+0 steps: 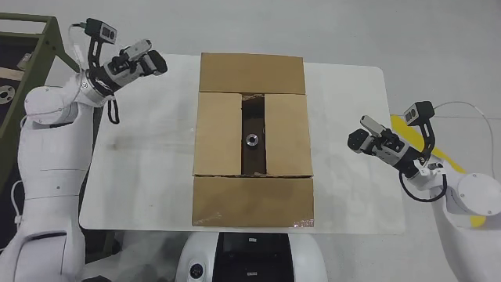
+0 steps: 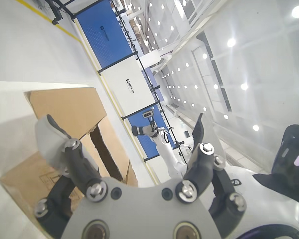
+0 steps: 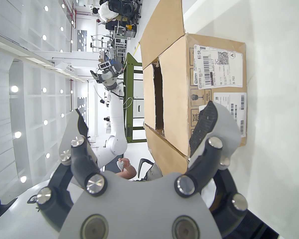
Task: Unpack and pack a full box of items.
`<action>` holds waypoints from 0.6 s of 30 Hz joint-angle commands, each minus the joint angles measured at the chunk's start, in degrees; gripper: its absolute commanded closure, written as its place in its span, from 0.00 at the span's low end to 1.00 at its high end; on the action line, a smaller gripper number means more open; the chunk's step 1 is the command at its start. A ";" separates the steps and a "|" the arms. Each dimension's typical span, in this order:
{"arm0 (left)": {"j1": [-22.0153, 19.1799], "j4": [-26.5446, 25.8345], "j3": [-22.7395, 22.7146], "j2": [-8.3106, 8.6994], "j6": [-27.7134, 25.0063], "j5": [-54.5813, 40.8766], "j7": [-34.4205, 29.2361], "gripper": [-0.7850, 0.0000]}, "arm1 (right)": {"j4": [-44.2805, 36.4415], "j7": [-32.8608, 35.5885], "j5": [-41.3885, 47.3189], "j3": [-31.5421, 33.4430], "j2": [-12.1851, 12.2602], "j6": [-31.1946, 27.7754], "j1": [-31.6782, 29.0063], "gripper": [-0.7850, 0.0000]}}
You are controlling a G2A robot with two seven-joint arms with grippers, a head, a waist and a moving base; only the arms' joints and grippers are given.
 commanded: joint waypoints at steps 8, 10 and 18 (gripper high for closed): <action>7.48 -3.58 -6.91 1.97 1.21 0.21 -10.72 0.00 | 0.00 0.00 0.00 0.00 0.00 0.00 0.00 0.00; 8.54 -3.95 -8.21 2.35 1.67 -0.58 -13.25 0.00 | 0.00 0.00 0.00 0.00 0.00 0.00 0.00 0.00; 10.48 -5.79 -11.62 3.64 2.81 -1.82 -19.10 0.00 | 0.00 0.00 0.00 0.00 0.00 0.00 0.00 0.00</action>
